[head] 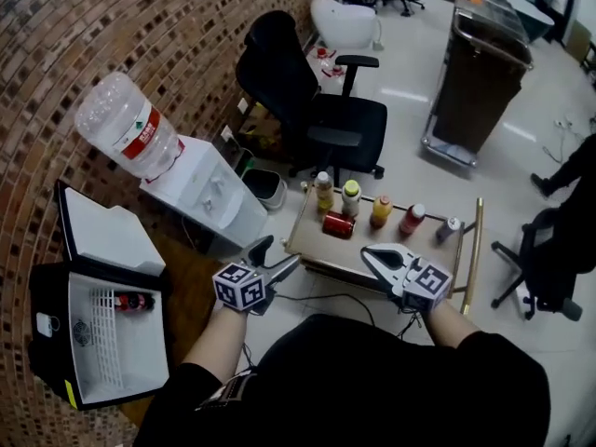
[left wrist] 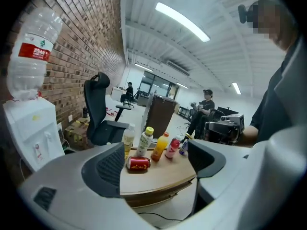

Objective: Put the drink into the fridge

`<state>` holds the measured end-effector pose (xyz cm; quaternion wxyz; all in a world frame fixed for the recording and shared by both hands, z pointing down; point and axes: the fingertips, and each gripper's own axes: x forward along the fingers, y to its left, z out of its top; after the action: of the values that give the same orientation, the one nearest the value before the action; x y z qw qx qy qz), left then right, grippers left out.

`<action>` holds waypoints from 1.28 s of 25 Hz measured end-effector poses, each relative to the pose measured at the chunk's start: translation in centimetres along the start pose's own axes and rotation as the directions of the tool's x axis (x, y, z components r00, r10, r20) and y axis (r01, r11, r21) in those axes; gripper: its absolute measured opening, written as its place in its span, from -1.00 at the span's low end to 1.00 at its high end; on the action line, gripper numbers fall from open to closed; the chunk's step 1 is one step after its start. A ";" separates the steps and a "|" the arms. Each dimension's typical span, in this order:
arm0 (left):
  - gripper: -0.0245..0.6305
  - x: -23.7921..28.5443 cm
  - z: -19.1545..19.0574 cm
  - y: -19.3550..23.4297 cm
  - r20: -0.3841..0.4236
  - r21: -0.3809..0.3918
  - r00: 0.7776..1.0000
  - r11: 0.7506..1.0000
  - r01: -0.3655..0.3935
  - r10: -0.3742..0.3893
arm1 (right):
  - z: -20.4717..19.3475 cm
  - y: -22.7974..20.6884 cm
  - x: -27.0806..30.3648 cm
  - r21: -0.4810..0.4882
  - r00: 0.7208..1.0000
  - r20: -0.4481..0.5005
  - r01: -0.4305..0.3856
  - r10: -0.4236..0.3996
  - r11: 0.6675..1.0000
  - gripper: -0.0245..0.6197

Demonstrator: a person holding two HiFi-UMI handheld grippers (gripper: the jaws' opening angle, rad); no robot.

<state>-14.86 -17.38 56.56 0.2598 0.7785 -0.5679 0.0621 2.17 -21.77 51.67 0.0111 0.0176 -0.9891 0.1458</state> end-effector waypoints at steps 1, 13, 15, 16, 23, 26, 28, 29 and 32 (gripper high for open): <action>0.34 2.1 -0.4 -0.1 -0.026 0.000 1.000 1.000 0.004 -0.004 | -0.2 -1.0 -1.3 0.007 1.000 0.002 0.022 -0.022 1.000 -0.91; 0.91 21.7 -9.9 3.1 -0.394 -0.068 0.919 0.996 -0.060 0.029 | -3.3 -7.2 -13.2 0.101 0.963 -0.002 0.269 -0.270 0.958 -0.91; 0.91 24.1 -11.2 4.4 -0.434 -0.056 0.898 0.993 -0.105 0.070 | -4.2 -7.5 -15.0 0.126 0.951 -0.014 0.307 -0.308 0.943 -0.91; 0.91 25.3 -12.0 5.2 -0.457 -0.043 0.884 0.990 -0.131 0.097 | -4.8 -7.7 -15.9 0.137 0.946 -0.023 0.324 -0.324 0.936 -0.91; 0.91 30.6 -16.8 8.0 -0.572 0.055 0.793 0.975 -0.217 0.209 | -8.3 -8.8 -19.7 0.191 0.912 -0.084 0.409 -0.401 0.892 -0.91; 0.91 31.2 -17.8 9.2 -0.602 0.085 0.761 0.967 -0.240 0.241 | -8.8 -8.8 -19.5 0.206 0.912 -0.090 0.411 -0.401 0.888 -0.91; 0.92 31.7 -17.7 9.7 -0.602 0.088 0.756 0.963 -0.256 0.256 | -9.1 -8.7 -19.6 0.209 0.910 -0.100 0.415 -0.403 0.885 -0.91; 0.92 32.0 -17.5 9.9 -0.597 0.093 0.756 0.959 -0.267 0.268 | -9.2 -8.7 -19.8 0.211 0.908 -0.105 0.418 -0.405 0.883 -0.91; 0.92 32.9 -17.0 10.1 -0.605 0.103 0.744 0.955 -0.280 0.283 | -9.1 -8.7 -20.1 0.208 0.902 -0.107 0.432 -0.419 0.877 -0.91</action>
<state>-9.29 -39.50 87.41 0.4153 0.6220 -0.5633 0.3512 22.78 -26.80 62.34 0.0700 0.2312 -0.9370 0.2522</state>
